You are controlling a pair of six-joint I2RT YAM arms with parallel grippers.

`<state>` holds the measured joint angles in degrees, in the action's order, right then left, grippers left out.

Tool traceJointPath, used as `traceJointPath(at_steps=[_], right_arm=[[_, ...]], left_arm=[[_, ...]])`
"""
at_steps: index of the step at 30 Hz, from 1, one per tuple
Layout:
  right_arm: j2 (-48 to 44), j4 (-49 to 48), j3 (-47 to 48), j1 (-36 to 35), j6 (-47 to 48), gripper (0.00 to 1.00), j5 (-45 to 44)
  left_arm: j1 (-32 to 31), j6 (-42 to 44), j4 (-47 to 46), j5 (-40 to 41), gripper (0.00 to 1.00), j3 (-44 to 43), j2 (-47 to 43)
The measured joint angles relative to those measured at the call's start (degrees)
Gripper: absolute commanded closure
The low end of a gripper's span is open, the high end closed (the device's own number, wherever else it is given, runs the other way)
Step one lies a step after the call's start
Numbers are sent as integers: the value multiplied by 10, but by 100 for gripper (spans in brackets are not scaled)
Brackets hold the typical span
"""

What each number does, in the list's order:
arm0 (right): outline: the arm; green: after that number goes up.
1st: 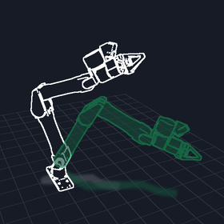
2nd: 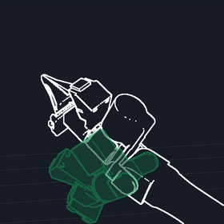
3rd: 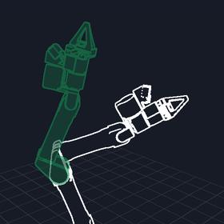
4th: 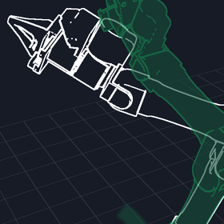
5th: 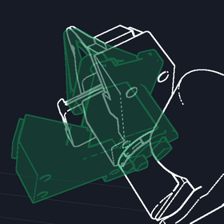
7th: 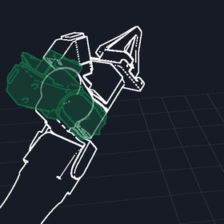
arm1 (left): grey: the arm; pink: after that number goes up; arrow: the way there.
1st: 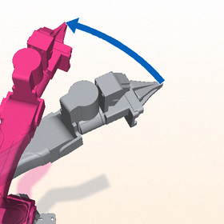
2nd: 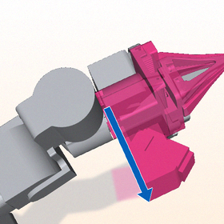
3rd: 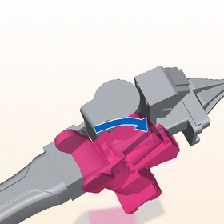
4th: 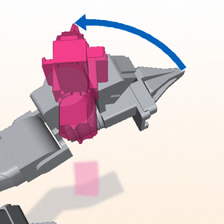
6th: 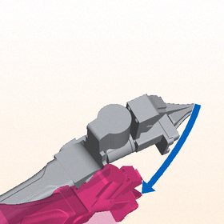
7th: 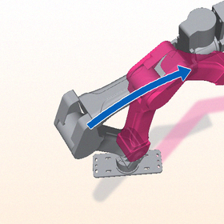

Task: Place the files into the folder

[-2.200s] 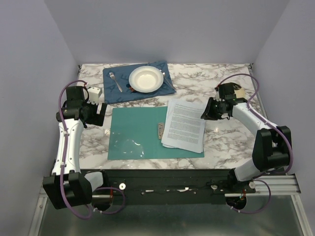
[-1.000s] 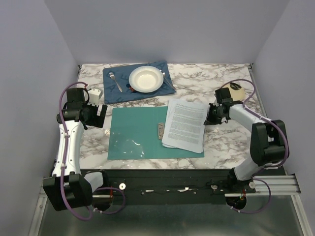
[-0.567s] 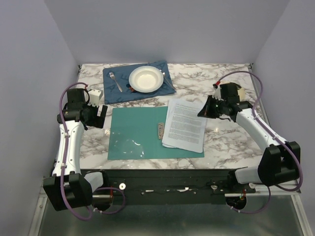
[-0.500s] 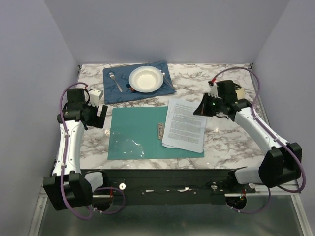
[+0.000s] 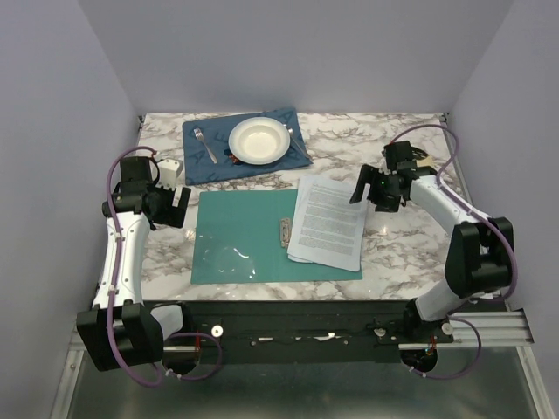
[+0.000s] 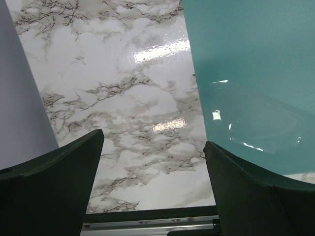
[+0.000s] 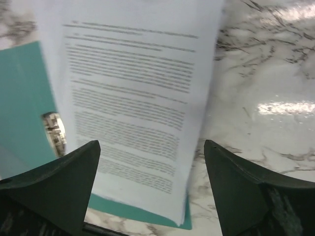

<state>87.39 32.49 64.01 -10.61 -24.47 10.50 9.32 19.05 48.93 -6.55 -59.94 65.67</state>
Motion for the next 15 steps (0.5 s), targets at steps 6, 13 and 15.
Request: traceJointPath(at_steps=[6,13,15], right_arm=[[82,14,-3,4,8,28,-43],[103,8,-17,4,6,50,-58],[106,5,-21,4,5,50,-58]], left_arm=[[0,1,0,4,1,2,0],[0,1,0,4,1,5,-5],[0,1,-1,4,1,6,-5]])
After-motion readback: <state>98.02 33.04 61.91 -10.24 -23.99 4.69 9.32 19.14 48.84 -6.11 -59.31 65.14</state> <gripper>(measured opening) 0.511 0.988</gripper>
